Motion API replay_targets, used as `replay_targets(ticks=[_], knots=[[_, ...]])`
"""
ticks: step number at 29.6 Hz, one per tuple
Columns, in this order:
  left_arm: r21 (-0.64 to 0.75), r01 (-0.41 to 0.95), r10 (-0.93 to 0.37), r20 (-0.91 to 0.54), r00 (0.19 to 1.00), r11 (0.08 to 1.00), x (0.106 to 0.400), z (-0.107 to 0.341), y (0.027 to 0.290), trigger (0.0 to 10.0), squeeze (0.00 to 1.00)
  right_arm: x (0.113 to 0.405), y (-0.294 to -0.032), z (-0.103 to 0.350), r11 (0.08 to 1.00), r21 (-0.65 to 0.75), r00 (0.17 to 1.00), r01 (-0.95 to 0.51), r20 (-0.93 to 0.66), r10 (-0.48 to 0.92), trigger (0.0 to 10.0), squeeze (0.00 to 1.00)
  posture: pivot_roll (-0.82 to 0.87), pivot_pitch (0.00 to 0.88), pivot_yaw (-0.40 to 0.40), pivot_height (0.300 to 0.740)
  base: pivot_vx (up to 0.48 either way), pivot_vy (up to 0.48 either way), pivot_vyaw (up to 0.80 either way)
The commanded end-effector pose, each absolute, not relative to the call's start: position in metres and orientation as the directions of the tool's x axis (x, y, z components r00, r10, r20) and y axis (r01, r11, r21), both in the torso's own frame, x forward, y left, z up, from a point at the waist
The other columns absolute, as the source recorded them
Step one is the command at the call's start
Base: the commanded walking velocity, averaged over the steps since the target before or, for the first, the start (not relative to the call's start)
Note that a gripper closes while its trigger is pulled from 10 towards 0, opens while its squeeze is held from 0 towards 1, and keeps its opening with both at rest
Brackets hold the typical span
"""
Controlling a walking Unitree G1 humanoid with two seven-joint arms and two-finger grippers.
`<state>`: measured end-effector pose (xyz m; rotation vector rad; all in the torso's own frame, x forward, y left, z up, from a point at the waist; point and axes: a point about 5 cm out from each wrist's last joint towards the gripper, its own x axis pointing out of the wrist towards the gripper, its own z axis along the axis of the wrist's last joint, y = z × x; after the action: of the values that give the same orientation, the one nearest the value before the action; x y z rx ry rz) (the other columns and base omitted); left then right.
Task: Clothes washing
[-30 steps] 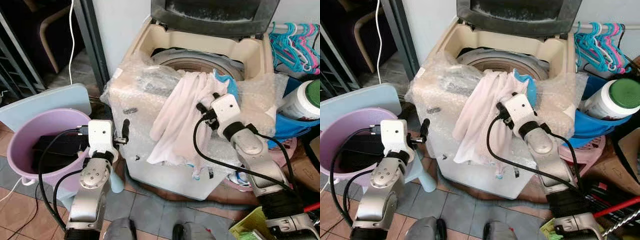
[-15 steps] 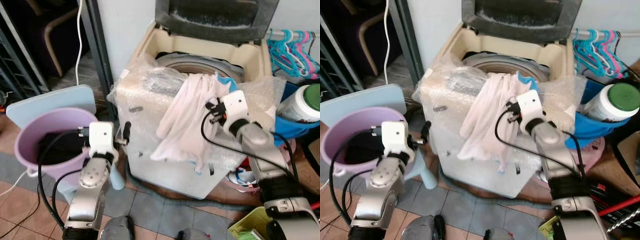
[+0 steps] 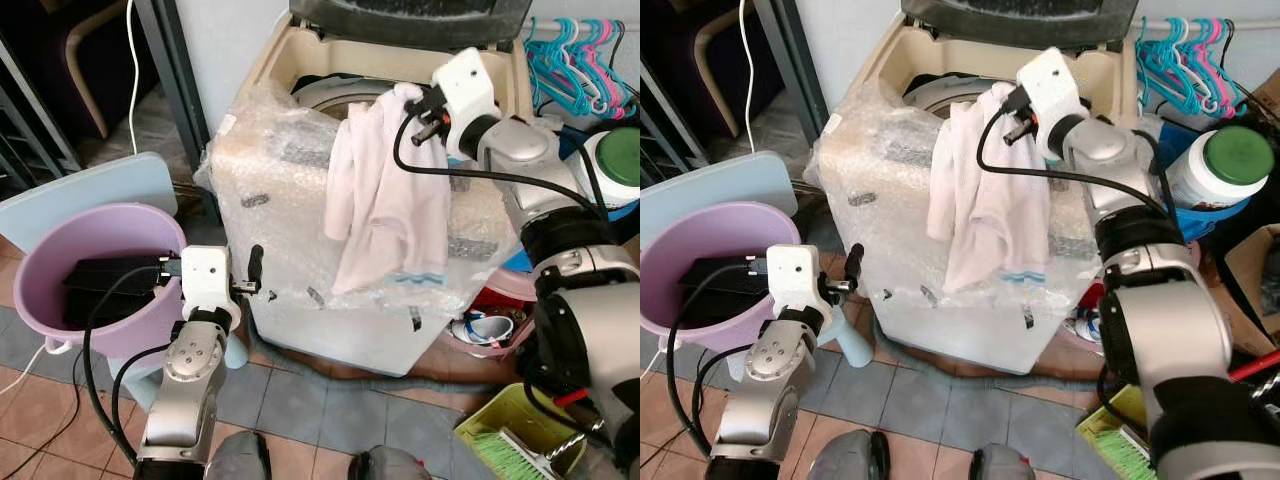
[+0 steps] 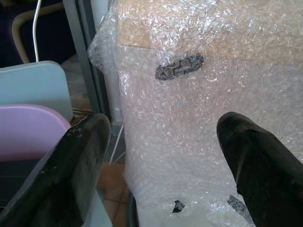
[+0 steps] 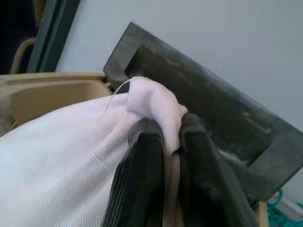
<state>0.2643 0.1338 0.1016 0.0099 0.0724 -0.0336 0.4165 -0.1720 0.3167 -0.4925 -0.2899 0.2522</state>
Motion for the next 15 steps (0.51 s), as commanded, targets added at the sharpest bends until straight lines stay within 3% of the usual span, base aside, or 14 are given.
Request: replay_targets(ticks=[1,2,6,7,12,13,15], knots=[[0.027,0.012,-0.011,-0.06,0.998,1.0,0.266,0.104,0.135,10.0,0.0,0.409,-0.191,0.366,0.903,-0.426,0.878,0.058,0.452,0.157,0.0,0.0,-0.01,0.069,-0.03,0.74,0.0,0.0,0.0],[0.033,0.002,0.0,-0.058,0.998,0.999,0.265,0.104,0.136,10.0,0.0,0.407,-0.193,0.373,0.889,-0.446,0.865,0.105,0.481,0.139,10.0,0.0,-0.01,0.068,-0.033,0.74,0.0,0.0,0.0],[0.032,-0.021,0.023,-0.066,0.998,0.999,0.264,0.103,0.139,10.0,0.0,0.411,-0.191,0.351,0.825,-0.565,0.897,0.034,0.381,0.224,10.0,0.0,-0.01,0.072,-0.035,0.74,0.0,0.0,0.0],[0.032,-0.017,0.019,-0.067,0.998,0.999,0.264,0.103,0.139,10.0,0.0,0.412,-0.192,0.34,0.833,-0.553,0.903,-0.017,0.35,0.25,10.0,1.0,-0.01,0.074,-0.033,0.74,0.0,0.0,0.0],[0.032,0.005,-0.003,-0.07,0.998,0.999,0.265,0.103,0.136,10.0,0.0,0.411,-0.193,0.291,0.763,-0.626,0.922,-0.164,0.177,0.343,10.0,1.0,-0.03,0.081,-0.016,0.74,0.0,0.0,0.0],[0.032,0.006,-0.004,-0.072,0.997,0.999,0.265,0.103,0.136,10.0,0.0,0.411,-0.191,0.278,0.71,-0.667,0.92,-0.226,0.094,0.381,10.0,1.0,-0.03,0.081,-0.016,0.74,0.0,0.0,0.0],[0.033,0.007,-0.005,-0.074,0.997,0.999,0.266,0.103,0.136,10.0,0.0,0.409,-0.192,0.272,0.683,-0.689,0.914,-0.241,0.075,0.398,10.0,1.0,-0.03,0.081,-0.011,0.74,0.0,0.0,0.0]])
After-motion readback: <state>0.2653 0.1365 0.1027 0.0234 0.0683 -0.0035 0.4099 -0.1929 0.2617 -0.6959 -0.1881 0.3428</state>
